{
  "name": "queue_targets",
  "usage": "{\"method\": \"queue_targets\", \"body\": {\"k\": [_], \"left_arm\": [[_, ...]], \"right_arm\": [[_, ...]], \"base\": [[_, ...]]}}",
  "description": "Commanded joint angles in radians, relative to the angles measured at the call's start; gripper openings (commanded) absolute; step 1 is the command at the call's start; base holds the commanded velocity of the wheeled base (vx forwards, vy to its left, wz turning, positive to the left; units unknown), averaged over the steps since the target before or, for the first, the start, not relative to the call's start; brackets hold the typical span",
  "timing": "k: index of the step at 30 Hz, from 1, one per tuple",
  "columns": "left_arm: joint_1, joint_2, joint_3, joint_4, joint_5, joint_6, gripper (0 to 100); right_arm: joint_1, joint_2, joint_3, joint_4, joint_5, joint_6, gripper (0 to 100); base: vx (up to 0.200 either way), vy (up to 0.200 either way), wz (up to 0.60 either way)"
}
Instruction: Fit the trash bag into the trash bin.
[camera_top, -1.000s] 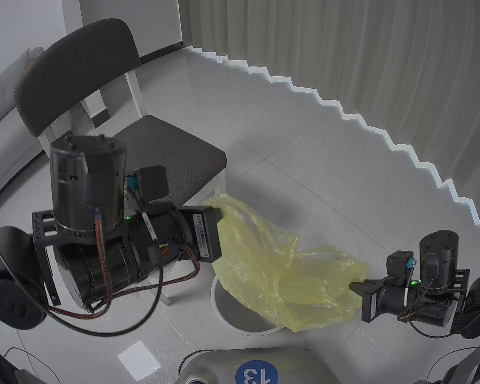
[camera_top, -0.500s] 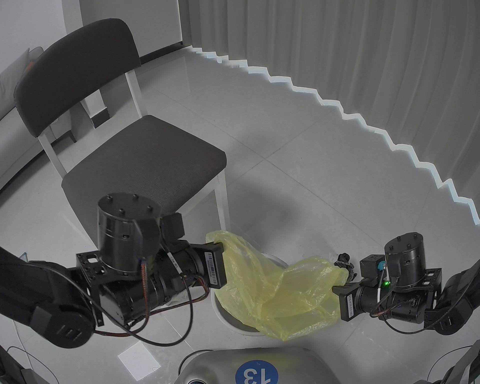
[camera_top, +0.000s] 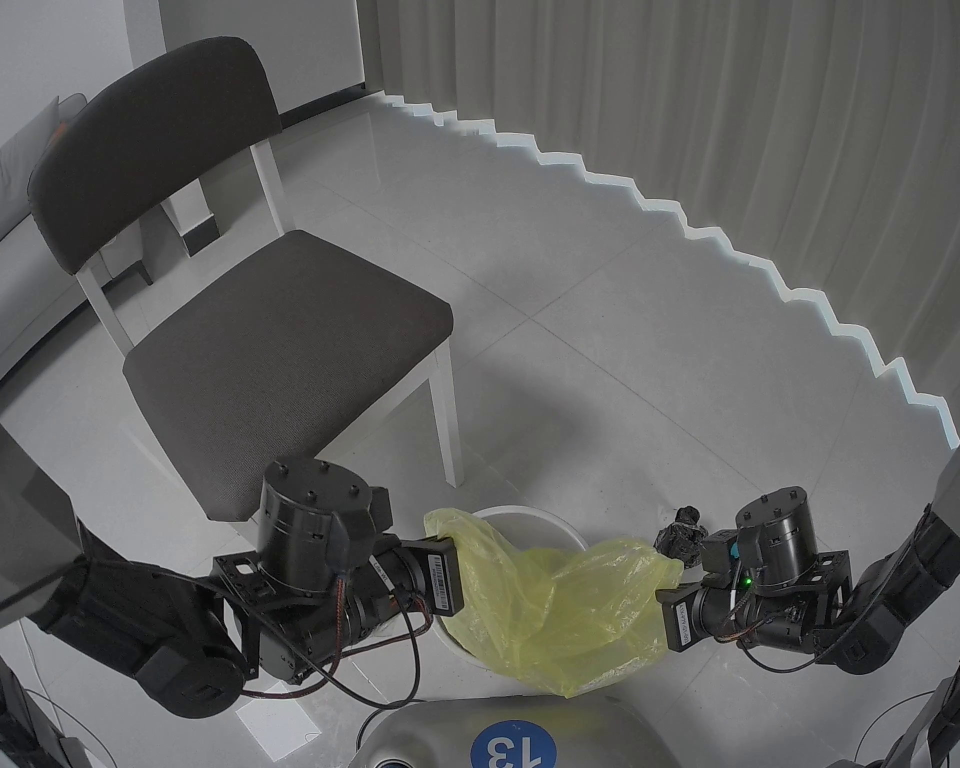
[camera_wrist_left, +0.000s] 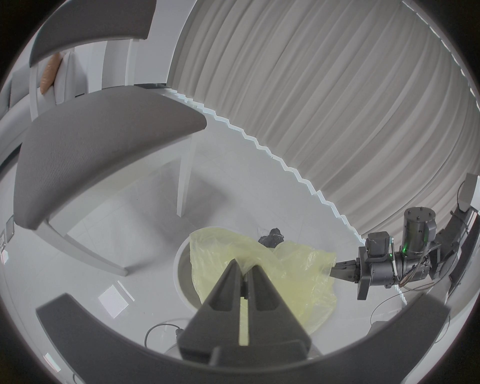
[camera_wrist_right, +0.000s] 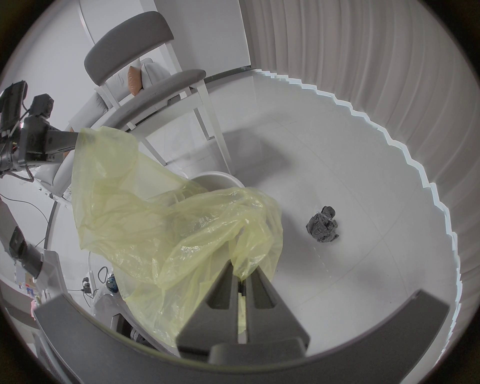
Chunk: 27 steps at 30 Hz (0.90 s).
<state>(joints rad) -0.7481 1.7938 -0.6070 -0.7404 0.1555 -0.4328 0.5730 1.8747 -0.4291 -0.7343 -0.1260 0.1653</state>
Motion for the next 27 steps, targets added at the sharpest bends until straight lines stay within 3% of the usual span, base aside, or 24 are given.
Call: {"method": "queue_targets", "body": {"k": [1, 10, 14, 27], "left_arm": [[0.001, 0.032, 0.036, -0.016, -0.002, -0.004, 0], [0.009, 0.045, 0.115, -0.05, -0.019, -0.043, 0], [0.01, 0.038, 0.197, -0.151, -0.024, -0.043, 0], [0.0, -0.001, 0.362, -0.266, -0.022, -0.057, 0]], "right_arm": [[-0.001, 0.06, 0.004, -0.011, 0.0, -0.001, 0], [0.018, 0.057, 0.049, -0.013, -0.001, 0.0, 0], [0.042, 0.041, 0.095, -0.017, -0.001, 0.0, 0], [0.122, 0.0, 0.151, -0.019, -0.017, 0.006, 0]], "base": [[0.0, 0.0, 0.0], [0.0, 0.0, 0.0], [0.0, 0.0, 0.0], [0.0, 0.0, 0.0]]}}
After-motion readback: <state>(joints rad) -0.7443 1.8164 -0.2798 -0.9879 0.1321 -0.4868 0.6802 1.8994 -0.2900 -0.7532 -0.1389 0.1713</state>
